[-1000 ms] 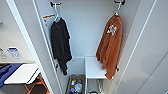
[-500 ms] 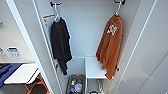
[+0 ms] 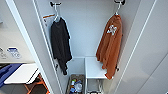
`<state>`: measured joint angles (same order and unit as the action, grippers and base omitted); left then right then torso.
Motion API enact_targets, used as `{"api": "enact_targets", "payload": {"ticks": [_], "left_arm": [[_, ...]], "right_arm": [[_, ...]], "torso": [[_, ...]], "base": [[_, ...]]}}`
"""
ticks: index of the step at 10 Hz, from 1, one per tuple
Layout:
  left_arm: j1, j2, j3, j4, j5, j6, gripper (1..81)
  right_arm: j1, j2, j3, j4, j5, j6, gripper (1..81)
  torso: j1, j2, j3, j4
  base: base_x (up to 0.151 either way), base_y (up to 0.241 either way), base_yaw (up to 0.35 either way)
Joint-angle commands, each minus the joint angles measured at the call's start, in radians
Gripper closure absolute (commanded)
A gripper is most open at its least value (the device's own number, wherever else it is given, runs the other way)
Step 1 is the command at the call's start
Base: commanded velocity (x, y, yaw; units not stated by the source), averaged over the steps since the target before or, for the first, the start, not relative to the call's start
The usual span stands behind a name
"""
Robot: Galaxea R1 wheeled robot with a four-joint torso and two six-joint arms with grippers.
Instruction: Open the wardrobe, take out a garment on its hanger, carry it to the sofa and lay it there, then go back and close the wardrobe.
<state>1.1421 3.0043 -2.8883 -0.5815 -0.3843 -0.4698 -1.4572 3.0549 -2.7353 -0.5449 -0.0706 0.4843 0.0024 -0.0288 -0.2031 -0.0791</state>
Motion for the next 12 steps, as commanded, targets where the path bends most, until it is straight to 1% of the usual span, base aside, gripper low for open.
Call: {"api": "enact_targets", "payload": {"ticks": [1, 3, 4, 5, 7, 9, 10, 11, 12], "left_arm": [[-0.057, -0.079, -0.026, -0.155, -0.008, -0.003, 1.0], [-0.038, -0.077, -0.025, -0.147, -0.010, 0.000, 1.0], [-0.026, -0.050, -0.016, -0.074, -0.008, 0.017, 1.0], [0.008, -0.010, -0.006, 0.152, -0.011, 0.033, 1.0], [0.055, 0.016, 0.015, 0.540, 0.008, 0.025, 1.0], [0.121, 0.012, 0.085, 0.830, 0.044, 0.029, 1.0], [0.144, 0.015, 0.113, 0.958, 0.081, 0.025, 1.0], [0.161, 0.019, 0.135, 1.024, 0.122, 0.025, 1.0], [0.178, 0.023, 0.159, 1.058, 0.154, 0.028, 1.0]], "right_arm": [[0.036, -0.003, 0.007, -0.020, -0.067, 0.002, 1.0], [0.040, 0.000, 0.011, -0.020, -0.067, 0.002, 1.0], [0.044, -0.002, 0.017, -0.020, -0.067, 0.002, 1.0], [0.044, -0.003, 0.017, -0.017, -0.067, 0.004, 1.0], [0.050, -0.003, 0.017, -0.014, -0.066, 0.004, 1.0], [0.053, 0.004, 0.020, -0.013, -0.060, 0.004, 1.0], [0.054, 0.007, 0.023, -0.013, -0.057, 0.004, 1.0], [0.053, 0.011, 0.028, -0.012, -0.057, 0.004, 1.0], [0.053, 0.012, 0.030, -0.009, -0.054, 0.005, 1.0]], "torso": [[0.000, 0.000, 0.000, 0.000], [0.000, 0.000, 0.000, 0.000], [0.000, 0.000, 0.000, 0.000], [0.000, 0.000, 0.000, 0.000], [0.000, 0.000, 0.000, 0.000], [0.000, 0.000, 0.000, 0.000], [0.000, 0.000, 0.000, 0.000], [0.000, 0.000, 0.000, 0.000], [0.000, 0.000, 0.000, 0.000]], "base": [[0.000, 0.000, 0.000], [0.000, 0.000, 0.000], [0.000, 0.000, 0.000], [0.000, 0.000, 0.000], [0.000, 0.000, 0.000], [0.000, 0.000, 0.000], [0.000, 0.000, 0.000], [0.000, 0.000, 0.000], [0.000, 0.000, 0.000]]}}
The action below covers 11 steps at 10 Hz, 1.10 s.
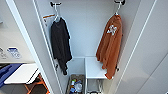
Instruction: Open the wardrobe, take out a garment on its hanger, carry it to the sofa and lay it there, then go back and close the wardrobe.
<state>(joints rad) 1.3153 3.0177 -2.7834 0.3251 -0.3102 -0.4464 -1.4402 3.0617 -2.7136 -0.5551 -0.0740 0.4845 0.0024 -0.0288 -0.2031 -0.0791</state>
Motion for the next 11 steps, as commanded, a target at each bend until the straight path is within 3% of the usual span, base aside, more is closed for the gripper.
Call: {"api": "enact_targets", "payload": {"ticks": [1, 2, 7, 9, 11], "left_arm": [[0.017, 0.015, 0.073, 0.186, 0.130, 0.015, 1.0], [0.023, 0.021, 0.080, 0.241, 0.174, 0.015, 1.0], [-0.136, 0.032, 0.077, 0.255, 0.166, -0.002, 1.0], [-0.227, 0.038, 0.073, 0.198, 0.165, -0.035, 1.0], [-0.300, 0.081, -0.011, -0.004, 0.105, -0.057, 1.0]], "right_arm": [[0.034, 0.005, 0.008, 0.003, -0.049, 0.005, 1.0], [0.031, 0.005, 0.008, 0.000, -0.047, 0.005, 1.0], [0.034, 0.007, 0.012, -0.008, -0.047, 0.003, 1.0], [0.036, 0.008, 0.012, -0.008, -0.049, 0.003, 1.0], [0.043, 0.010, 0.015, -0.008, -0.049, 0.002, 1.0]], "torso": [[0.000, 0.000, 0.000, 0.000], [0.000, 0.000, 0.000, 0.000], [0.000, 0.000, 0.000, 0.000], [0.000, 0.000, 0.000, 0.000], [0.000, 0.000, 0.000, 0.000]], "base": [[0.000, 0.000, 0.000], [0.000, 0.000, 0.000], [0.000, 0.000, 0.000], [0.000, 0.000, 0.000], [0.000, 0.000, 0.000]]}}
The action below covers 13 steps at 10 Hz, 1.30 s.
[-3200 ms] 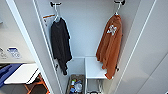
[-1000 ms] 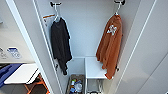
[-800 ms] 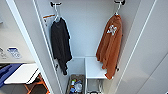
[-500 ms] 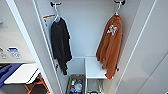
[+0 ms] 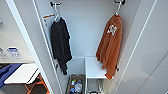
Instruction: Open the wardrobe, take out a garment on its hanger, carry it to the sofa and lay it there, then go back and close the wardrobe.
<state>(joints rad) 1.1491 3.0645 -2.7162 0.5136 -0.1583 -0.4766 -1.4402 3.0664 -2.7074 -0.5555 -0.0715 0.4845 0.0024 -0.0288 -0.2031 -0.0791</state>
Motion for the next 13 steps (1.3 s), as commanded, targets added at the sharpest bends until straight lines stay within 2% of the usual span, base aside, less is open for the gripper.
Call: {"api": "enact_targets", "payload": {"ticks": [1, 4, 7, 8, 10, 11, 12, 13], "left_arm": [[-0.163, 0.062, -0.152, -0.353, -0.084, -0.025, 1.0], [-0.234, 0.070, -0.297, -0.757, -0.130, -0.025, 1.0], [-0.234, -0.036, -0.347, -1.047, -0.130, -0.017, 1.0], [-0.210, -0.071, -0.349, -1.113, -0.130, -0.016, 1.0], [-0.104, -0.107, -0.338, -1.129, -0.132, -0.016, 1.0], [-0.061, -0.088, -0.329, -1.059, -0.144, 0.036, 1.0], [-0.029, -0.059, -0.305, -0.843, -0.148, 0.123, 1.0], [0.004, -0.039, -0.284, -0.675, -0.147, 0.135, 1.0]], "right_arm": [[0.042, 0.005, 0.012, -0.007, -0.053, 0.002, 1.0], [0.042, 0.004, 0.057, -0.044, -0.067, -0.006, 1.0], [0.036, 0.002, 0.063, -0.076, -0.073, -0.006, 1.0], [0.036, 0.002, 0.063, -0.078, -0.083, -0.006, 1.0], [0.042, 0.007, 0.065, -0.078, -0.082, -0.006, 1.0], [0.043, 0.010, 0.068, -0.076, -0.082, -0.006, 1.0], [0.045, 0.011, 0.068, -0.076, -0.082, -0.004, 1.0], [0.046, 0.011, 0.068, -0.075, -0.082, -0.004, 1.0]], "torso": [[0.000, 0.000, 0.000, 0.000], [0.000, 0.000, 0.000, 0.000], [0.000, 0.000, 0.000, 0.000], [0.000, 0.000, 0.000, 0.000], [0.000, 0.000, 0.000, 0.000], [0.000, 0.000, 0.000, 0.000], [0.000, 0.000, 0.000, 0.000], [0.000, 0.000, 0.000, 0.000]], "base": [[0.000, 0.000, 0.000], [0.000, 0.000, 0.000], [0.000, 0.000, 0.000], [0.000, 0.000, 0.000], [0.000, 0.000, 0.000], [0.000, 0.000, 0.000], [0.000, 0.000, 0.000], [0.000, 0.000, 0.000]]}}
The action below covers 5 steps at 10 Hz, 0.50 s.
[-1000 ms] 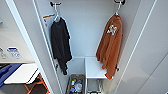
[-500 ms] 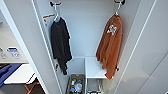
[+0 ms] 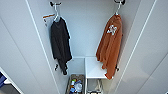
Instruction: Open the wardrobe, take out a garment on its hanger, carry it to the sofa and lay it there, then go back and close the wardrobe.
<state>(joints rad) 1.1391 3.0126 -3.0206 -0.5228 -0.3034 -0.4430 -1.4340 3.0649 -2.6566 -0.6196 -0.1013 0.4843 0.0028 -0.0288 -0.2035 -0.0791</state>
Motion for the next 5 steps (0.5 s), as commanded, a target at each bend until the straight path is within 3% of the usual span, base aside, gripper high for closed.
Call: {"api": "enact_targets", "payload": {"ticks": [1, 5], "left_arm": [[0.047, 0.043, 0.051, 0.532, 0.000, 0.112, 1.0], [0.204, 0.060, 0.086, 0.833, 0.046, 0.115, 1.0]], "right_arm": [[0.040, 0.013, 0.017, -0.011, -0.052, -0.004, 1.0], [0.040, 0.011, 0.011, 0.003, -0.043, -0.003, 1.0]], "torso": [[0.000, 0.000, 0.000, 0.000], [0.000, 0.000, 0.000, 0.000]], "base": [[0.000, 0.000, 0.000], [0.000, 0.000, 0.000]]}}
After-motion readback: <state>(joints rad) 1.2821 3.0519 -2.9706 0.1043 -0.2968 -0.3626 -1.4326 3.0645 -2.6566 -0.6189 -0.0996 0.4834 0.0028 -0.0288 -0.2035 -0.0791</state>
